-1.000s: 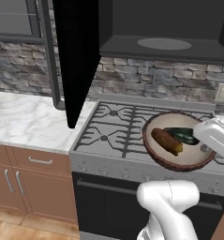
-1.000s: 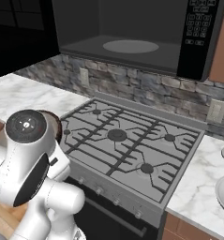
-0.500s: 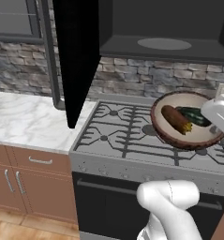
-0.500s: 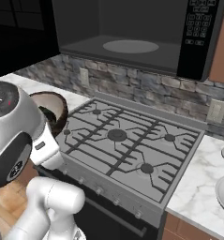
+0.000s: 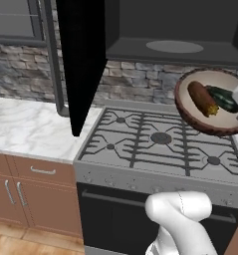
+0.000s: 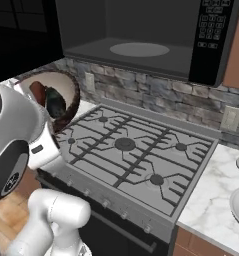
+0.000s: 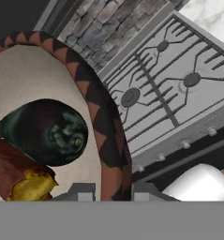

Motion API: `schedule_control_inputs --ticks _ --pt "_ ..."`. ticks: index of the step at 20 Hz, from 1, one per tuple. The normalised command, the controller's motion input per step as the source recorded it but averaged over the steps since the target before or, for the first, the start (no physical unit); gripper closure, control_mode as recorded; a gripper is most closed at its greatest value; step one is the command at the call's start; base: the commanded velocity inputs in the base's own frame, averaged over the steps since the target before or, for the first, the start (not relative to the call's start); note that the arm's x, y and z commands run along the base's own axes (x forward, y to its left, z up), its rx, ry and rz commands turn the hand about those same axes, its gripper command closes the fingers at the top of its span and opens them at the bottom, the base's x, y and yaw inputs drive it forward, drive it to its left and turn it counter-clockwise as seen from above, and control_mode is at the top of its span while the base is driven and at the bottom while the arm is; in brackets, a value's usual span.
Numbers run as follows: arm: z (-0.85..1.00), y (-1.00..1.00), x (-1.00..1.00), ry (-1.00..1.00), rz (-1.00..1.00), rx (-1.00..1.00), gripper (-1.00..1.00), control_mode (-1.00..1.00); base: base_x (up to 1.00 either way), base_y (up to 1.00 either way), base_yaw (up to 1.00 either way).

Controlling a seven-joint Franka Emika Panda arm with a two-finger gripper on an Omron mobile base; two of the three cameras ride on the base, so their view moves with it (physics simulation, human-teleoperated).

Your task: Place the bowl containing the eggplant and sweet potato in the microwave. Close the microwave door and press the start button to microwave the meal.

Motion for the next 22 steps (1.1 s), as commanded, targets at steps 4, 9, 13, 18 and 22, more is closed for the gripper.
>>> schedule_control_inputs --ticks 4,9,13,18,22 --pt "0.56 0.00 0.21 -0.01 -0.11 0.00 1.00 -1.00 0.00 0.00 0.00" --pt "0.51 0.00 0.35 0.00 -0.10 0.01 1.00 -1.00 0.00 0.00 0.00" --pt "0.18 -0.01 0.49 0.00 -0.08 0.00 1.00 -1.00 0.00 0.00 0.00" --pt "0.00 -0.12 0.54 0.00 -0.06 0.03 1.00 -1.00 0.00 0.00 0.00" --pt "0.01 -0.20 0.47 -0.01 -0.10 0.06 1.00 -1.00 0.00 0.00 0.00"
